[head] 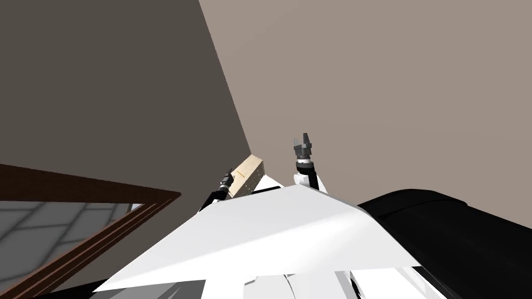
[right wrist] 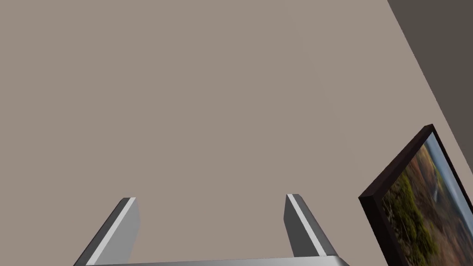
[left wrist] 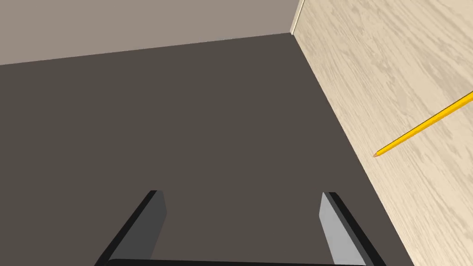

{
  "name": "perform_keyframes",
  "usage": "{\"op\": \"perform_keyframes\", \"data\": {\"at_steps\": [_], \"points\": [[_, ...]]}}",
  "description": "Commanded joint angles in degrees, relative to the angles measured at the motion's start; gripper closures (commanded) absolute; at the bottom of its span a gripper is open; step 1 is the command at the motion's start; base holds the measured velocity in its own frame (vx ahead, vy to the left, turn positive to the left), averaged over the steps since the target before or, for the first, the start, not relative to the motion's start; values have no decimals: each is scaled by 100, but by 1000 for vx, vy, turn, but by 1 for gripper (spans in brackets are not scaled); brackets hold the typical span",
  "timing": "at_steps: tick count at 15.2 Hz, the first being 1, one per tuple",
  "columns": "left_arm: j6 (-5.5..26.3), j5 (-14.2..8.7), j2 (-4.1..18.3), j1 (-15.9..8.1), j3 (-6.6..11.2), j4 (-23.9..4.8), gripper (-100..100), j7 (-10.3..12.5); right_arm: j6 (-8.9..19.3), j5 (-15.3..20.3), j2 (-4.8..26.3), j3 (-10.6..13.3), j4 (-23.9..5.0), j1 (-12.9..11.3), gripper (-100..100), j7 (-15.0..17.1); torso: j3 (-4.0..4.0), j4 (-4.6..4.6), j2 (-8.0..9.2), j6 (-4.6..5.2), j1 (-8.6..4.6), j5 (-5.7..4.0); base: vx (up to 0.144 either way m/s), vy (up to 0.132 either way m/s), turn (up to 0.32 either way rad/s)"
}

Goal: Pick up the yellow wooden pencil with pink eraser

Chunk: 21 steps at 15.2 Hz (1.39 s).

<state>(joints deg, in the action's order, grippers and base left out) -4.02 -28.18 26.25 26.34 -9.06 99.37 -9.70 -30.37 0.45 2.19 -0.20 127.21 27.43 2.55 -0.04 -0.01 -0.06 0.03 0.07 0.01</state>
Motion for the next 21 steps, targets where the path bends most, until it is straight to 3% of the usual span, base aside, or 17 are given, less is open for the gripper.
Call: {"op": "perform_keyframes", "data": {"at_steps": [1, 2, 3, 5, 6, 7, 10, 12, 15, 17, 18, 20, 21], "points": [[274, -286, 231, 24, -113, -265, -100, -103, 0, 0, 0, 0, 0, 0, 0, 0, 0, 0, 0, 0, 0, 0, -35, 35, -211], [274, -393, 231, 24, -113, -265, -100, -103, 0, 0, 0, 0, 0, 0, 0, 0, 5, 1, 11, -1, 9, 2, -36, 34, -361], [437, -529, 417, 11, -199, -498, -100, -161, 0, 0, 0, 0, 0, -1, 0, 0, 10, 4, 17, 2, 11, 2, 5, 10, -419], [448, -664, 417, 11, -199, -498, -100, -161, 0, 0, 0, 0, 0, 0, 0, 0, 1, 1, -1, 3, 1, 1, 67, -9, -333], [623, -852, 600, -1, -286, -731, -100, -219, 0, 0, 0, 0, 0, 1, 0, 0, -7, -2, -15, -1, -2, 0, 86, -16, -374], [623, -936, 600, -1, -286, -731, -100, -219, 0, 0, 0, 0, 0, 0, 0, 0, -12, -4, -22, 3, -4, -1, 66, -10, -366], [971, -1360, 957, -25, -463, -1119, -100, -336, 0, 0, 0, 0, 0, 0, 0, 0, -8, -3, -13, 1, 1, 0, 33, 10, -387], [971, -1478, 957, -25, -463, -1197, -100, -336, 0, 0, 0, 0, 0, 0, 0, 0, -3, -1, -5, 0, 5, 1, 14, 22, -236], [1313, -1914, 1292, -49, -643, -1630, -100, -450, 0, 0, 0, 0, 0, 0, 0, 0, 0, 0, -1, 0, 4, 0, 14, 17, -337], [1313, -2012, 1292, -49, -643, -1656, -100, -450, 0, 0, 1, -1, 0, 0, 0, 0, -1, 0, -3, 0, 5, 1, 17, 23, -234], [1481, -2175, 1451, -59, -732, -1880, -100, -506, 0, 0, 1, -1, 0, 1, 0, 0, -1, 0, -2, -4, 4, 1, 19, 12, -333], [1481, -2273, 1451, -59, -732, -1880, -100, -506, 0, 0, 1, -1, 0, 0, 0, 0, -2, 0, -4, 0, 3, 0, 17, 19, -219], [1645, -2428, 1601, -70, -822, -2069, -100, -561, 0, 0, 1, -1, 0, 1, 0, 0, -2, 0, -3, -5, 3, 0, 18, 16, -269]]}}
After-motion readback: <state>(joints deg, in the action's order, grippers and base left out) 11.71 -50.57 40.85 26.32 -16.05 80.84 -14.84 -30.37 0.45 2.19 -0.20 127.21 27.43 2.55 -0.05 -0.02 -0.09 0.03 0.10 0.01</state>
